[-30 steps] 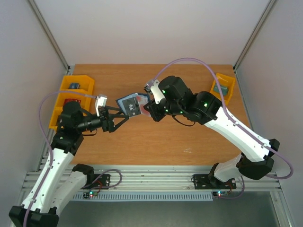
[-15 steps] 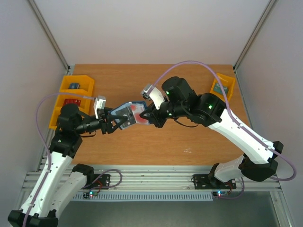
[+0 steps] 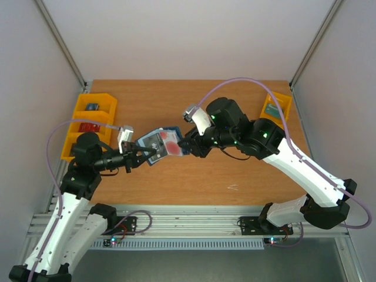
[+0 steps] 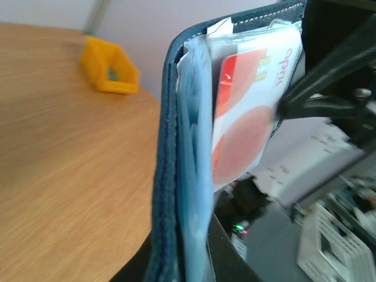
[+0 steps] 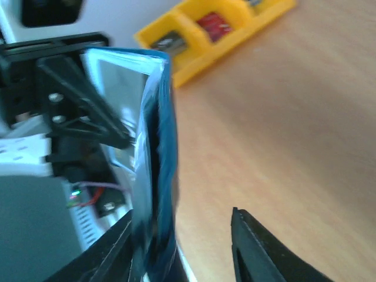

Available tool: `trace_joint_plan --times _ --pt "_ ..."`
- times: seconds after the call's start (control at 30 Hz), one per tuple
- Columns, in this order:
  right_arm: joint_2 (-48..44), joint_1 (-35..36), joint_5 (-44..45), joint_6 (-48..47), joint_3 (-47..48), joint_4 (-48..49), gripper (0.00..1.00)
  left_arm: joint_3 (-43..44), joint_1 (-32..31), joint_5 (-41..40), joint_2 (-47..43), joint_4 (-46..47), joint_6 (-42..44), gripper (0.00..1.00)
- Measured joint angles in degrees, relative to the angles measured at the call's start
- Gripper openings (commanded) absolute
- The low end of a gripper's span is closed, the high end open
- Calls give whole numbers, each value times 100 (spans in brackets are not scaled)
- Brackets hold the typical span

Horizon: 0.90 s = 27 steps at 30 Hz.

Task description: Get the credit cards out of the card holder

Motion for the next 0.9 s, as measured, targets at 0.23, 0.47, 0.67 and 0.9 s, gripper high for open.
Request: trace_joint_plan --times 0.23,0.47,0.67,0.9 --pt "273 -173 1880 544 404 -927 36 105 0 -2516 260 -1421 634 0" --pt "555 487 1659 584 382 -608 35 142 17 -3198 361 -1790 988 0" --pt "815 540 323 535 52 726 33 138 15 -1945 199 -1051 560 0" --pt "734 -17 -503 831 -428 1451 32 92 31 -603 107 442 -190 0"
